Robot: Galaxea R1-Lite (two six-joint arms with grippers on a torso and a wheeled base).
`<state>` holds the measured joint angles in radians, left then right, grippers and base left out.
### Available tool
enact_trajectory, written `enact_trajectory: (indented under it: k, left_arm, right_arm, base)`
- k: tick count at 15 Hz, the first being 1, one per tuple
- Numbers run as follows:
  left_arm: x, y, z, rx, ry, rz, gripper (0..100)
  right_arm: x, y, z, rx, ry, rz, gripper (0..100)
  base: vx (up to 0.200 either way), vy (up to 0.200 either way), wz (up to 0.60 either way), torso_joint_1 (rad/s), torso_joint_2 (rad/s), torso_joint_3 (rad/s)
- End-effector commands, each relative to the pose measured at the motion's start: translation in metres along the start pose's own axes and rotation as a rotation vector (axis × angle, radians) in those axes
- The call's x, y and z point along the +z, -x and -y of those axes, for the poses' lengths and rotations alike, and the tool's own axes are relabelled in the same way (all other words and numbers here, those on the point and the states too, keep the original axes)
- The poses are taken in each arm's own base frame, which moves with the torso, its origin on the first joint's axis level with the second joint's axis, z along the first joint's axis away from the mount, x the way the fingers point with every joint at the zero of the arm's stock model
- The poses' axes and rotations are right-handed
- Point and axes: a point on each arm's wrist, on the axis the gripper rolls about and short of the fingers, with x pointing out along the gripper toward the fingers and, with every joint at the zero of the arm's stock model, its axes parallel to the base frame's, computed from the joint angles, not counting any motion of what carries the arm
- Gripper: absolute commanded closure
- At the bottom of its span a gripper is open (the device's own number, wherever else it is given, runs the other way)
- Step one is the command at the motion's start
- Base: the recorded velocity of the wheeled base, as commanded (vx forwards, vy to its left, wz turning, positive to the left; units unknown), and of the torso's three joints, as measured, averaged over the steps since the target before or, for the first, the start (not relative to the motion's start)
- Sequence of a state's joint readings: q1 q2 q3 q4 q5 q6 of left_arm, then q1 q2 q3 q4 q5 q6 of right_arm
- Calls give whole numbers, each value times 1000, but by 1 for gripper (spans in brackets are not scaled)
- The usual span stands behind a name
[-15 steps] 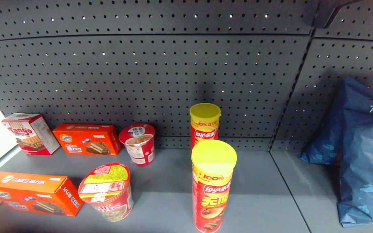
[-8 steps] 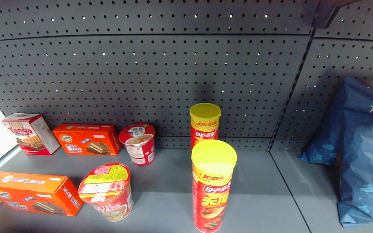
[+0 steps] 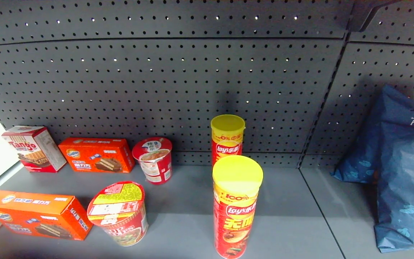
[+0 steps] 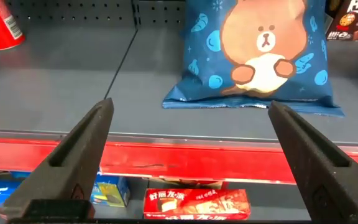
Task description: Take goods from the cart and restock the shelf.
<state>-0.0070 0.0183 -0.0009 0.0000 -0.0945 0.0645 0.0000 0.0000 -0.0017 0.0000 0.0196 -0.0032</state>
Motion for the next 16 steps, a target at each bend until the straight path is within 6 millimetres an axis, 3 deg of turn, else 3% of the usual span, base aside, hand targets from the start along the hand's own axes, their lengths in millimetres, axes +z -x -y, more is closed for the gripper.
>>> enact_trajectory:
  k: [1, 4, 16]
  left_arm:
    - [-1, 1, 0, 1, -9, 11, 0]
    - [-1, 1, -1, 61, 9, 8, 0]
    - [0, 1, -1, 65, 61, 11, 0]
  right_arm:
    - [0, 0, 0, 2, 0, -2, 0]
    - [0, 0, 0, 2, 0, -2, 0]
    - [0, 0, 0, 2, 1, -2, 0]
  base:
    - [0, 0, 0, 0, 0, 0]
    - [-133, 0, 0, 3, 0, 0]
    - [0, 0, 0, 0, 0, 0]
